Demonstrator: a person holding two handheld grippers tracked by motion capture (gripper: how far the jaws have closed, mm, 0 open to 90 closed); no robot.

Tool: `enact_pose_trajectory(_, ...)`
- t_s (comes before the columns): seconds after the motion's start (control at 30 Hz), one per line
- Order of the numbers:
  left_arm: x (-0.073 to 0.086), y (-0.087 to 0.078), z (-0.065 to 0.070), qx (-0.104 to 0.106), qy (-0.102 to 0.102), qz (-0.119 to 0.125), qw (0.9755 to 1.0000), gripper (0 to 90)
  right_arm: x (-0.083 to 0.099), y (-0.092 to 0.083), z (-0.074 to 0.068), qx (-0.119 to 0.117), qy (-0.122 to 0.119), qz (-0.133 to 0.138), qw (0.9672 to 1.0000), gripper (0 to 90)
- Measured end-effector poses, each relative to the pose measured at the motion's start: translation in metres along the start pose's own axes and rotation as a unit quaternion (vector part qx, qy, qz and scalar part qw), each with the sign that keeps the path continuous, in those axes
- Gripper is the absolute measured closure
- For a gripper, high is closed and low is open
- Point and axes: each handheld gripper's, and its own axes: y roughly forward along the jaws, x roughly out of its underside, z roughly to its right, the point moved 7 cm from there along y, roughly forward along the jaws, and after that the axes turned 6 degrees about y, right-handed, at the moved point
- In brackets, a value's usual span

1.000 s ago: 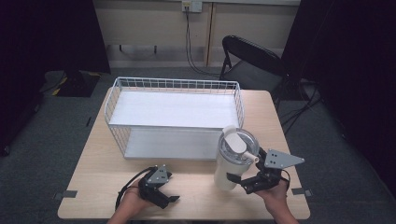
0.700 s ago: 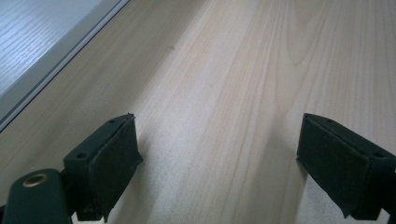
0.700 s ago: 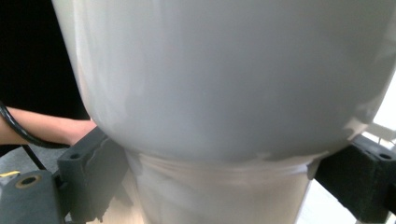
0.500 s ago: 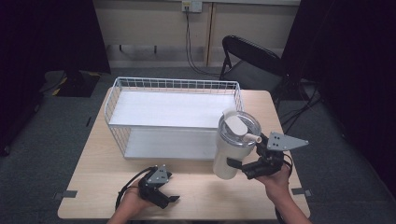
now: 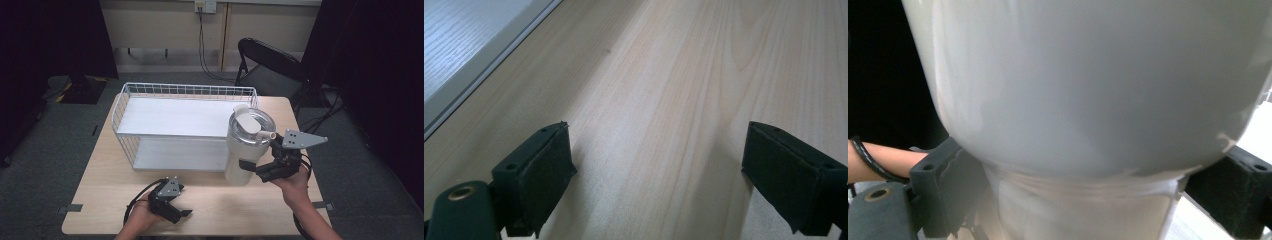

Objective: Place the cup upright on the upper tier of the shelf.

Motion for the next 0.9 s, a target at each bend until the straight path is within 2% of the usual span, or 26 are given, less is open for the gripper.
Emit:
enact_pose_trajectory(0.6,0.000,0.000,0.000,0.000,0.000,0.000,1.0000,12.0,-0.029,0.008,-0.004,-0.011,0.001,-0.009,0.9999,9.3)
enact_pose_trajectory(0.9,0.000,0.000,0.000,-0.001,0.001,0.000,1.0000,12.0,-0.043,0.010,-0.004,-0.013,0.007,0.000,0.9999,9.3)
